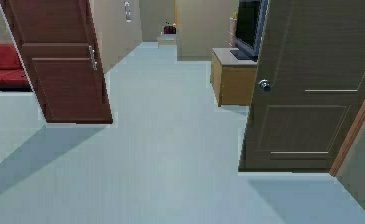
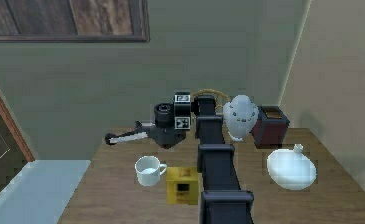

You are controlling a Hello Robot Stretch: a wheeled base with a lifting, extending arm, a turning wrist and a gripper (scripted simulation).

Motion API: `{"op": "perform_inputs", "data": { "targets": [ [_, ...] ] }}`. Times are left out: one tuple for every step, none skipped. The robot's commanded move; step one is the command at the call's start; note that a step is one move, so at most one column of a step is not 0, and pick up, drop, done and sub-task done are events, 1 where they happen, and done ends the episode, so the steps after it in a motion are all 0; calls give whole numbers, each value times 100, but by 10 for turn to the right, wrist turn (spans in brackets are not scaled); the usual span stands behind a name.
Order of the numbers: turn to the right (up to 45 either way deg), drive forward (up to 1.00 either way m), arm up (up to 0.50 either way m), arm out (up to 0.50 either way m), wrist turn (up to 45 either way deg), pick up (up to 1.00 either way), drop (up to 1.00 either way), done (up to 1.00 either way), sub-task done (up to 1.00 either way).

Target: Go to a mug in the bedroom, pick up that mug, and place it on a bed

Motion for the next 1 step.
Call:
{"op": "perform_inputs", "data": {
  "targets": [
    [0,0,0,0,270,0,0,0,0]
  ]
}}
